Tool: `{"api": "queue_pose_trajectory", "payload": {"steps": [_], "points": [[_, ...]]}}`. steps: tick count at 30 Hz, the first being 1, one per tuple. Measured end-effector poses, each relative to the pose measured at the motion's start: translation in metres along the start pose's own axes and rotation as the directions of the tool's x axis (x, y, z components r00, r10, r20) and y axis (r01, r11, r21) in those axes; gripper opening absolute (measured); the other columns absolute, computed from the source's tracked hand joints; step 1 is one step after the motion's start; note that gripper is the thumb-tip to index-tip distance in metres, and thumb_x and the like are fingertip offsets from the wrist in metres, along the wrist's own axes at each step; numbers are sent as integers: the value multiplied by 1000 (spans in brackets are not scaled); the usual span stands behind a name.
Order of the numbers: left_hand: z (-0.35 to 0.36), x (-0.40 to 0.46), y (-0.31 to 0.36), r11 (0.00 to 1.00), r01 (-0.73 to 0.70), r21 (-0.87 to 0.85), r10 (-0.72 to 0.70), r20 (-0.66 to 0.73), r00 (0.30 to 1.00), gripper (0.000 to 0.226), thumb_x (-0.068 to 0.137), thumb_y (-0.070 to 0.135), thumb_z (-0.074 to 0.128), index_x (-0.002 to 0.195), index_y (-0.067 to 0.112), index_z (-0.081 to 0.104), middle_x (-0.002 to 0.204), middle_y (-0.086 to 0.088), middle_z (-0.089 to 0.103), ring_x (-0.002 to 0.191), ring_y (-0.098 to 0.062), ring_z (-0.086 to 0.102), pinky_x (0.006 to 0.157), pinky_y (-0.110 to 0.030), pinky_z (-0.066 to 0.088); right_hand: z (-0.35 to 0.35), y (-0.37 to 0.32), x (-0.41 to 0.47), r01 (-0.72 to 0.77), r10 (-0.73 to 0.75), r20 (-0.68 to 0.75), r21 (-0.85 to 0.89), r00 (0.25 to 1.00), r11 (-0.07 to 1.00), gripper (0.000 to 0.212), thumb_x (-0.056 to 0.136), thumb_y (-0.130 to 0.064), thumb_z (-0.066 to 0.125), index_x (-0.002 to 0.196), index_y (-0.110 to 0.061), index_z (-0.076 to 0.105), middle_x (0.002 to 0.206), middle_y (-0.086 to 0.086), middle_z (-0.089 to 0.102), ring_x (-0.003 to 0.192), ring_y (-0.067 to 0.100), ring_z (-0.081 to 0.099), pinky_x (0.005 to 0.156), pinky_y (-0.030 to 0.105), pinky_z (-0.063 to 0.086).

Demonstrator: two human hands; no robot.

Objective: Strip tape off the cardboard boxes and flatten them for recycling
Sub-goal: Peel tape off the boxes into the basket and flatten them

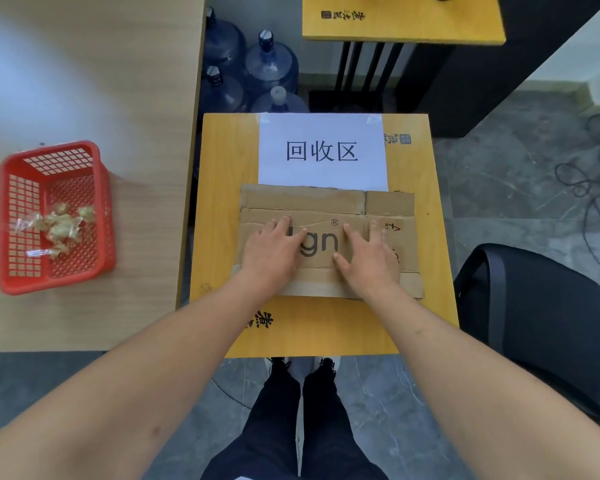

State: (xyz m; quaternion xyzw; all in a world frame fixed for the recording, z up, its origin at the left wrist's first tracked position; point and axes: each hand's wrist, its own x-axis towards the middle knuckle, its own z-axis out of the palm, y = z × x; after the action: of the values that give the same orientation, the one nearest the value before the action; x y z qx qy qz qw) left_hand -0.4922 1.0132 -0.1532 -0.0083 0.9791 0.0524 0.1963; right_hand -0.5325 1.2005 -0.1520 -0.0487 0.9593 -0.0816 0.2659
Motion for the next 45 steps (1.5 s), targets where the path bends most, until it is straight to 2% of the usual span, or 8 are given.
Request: {"api": "queue_pose_trajectory", "payload": {"steps": [6, 12, 17, 27, 30, 33, 38, 45], "points": [[-39, -17, -2, 998, -51, 33, 53, -49, 997, 57, 101, 39, 53, 155, 26, 38, 157, -9, 40, 145, -30, 37, 119, -50, 30, -36, -23, -29, 117, -115, -120, 13, 986, 993, 53, 104, -43, 50, 153, -24, 45, 155, 6, 43, 141, 26, 43, 111, 41, 40], [-92, -55, -2, 995, -85, -58, 76, -138, 987, 52, 103, 43, 48, 151, 23, 43, 151, -4, 47, 133, -29, 48, 108, -45, 41, -85, -47, -68, 288, -280, -108, 71, 954, 955, 56, 101, -47, 51, 154, -32, 42, 166, 1, 30, 149, 28, 32, 123, 45, 26], [-134, -91, -3, 997, -31, -64, 15, -231, 973, 55, 105, 47, 43, 155, 24, 38, 160, -2, 37, 142, -26, 41, 114, -42, 35, -126, -57, -95, 365, -354, -150, 50, 923, 930, 58, 102, -50, 50, 155, -30, 42, 167, -2, 29, 152, 22, 29, 122, 44, 26], [-192, -173, -8, 975, 197, -98, -220, -366, 904, 56, 107, 49, 34, 157, 26, 33, 164, 0, 31, 151, -25, 26, 121, -47, 26, -192, -98, -142, 612, -658, -230, -245, 717, 752, 50, 104, -51, 40, 142, -23, 57, 149, 5, 53, 135, 26, 50, 108, 44, 42], [-202, -203, -24, 962, 259, -87, -271, -416, 868, 54, 106, 48, 32, 155, 24, 37, 159, -1, 39, 147, -24, 34, 119, -49, 30, -199, -123, -159, 675, -736, -232, -295, 636, 676, 48, 105, -49, 39, 136, -20, 61, 141, 8, 58, 129, 29, 53, 103, 45, 44], [-206, -235, -49, 941, 328, -85, -332, -426, 842, 54, 106, 45, 34, 154, 22, 38, 159, -5, 39, 146, -25, 36, 118, -49, 31, -198, -158, -176, 736, -796, -225, -304, 561, 605, 49, 105, -50, 39, 137, -20, 61, 140, 9, 56, 132, 31, 50, 100, 44, 44], [-202, -294, -106, 884, 454, -112, -453, -446, 772, 52, 104, 45, 35, 150, 22, 43, 156, -6, 42, 138, -27, 42, 114, -47, 33, -181, -233, -209, 823, -879, -102, -314, 466, 473, 58, 107, -54, 36, 156, -24, 40, 169, 10, 23, 157, 31, 17, 122, 45, 23], [-186, -378, -222, 821, 542, -179, -558, -448, 698, 55, 106, 46, 34, 157, 24, 33, 165, -6, 28, 149, -28, 29, 120, -50, 28, -132, -371, -257, 888, -920, -61, -246, 386, 389, 56, 106, -51, 41, 154, -23, 43, 168, 9, 24, 156, 30, 18, 123, 45, 23]]}}
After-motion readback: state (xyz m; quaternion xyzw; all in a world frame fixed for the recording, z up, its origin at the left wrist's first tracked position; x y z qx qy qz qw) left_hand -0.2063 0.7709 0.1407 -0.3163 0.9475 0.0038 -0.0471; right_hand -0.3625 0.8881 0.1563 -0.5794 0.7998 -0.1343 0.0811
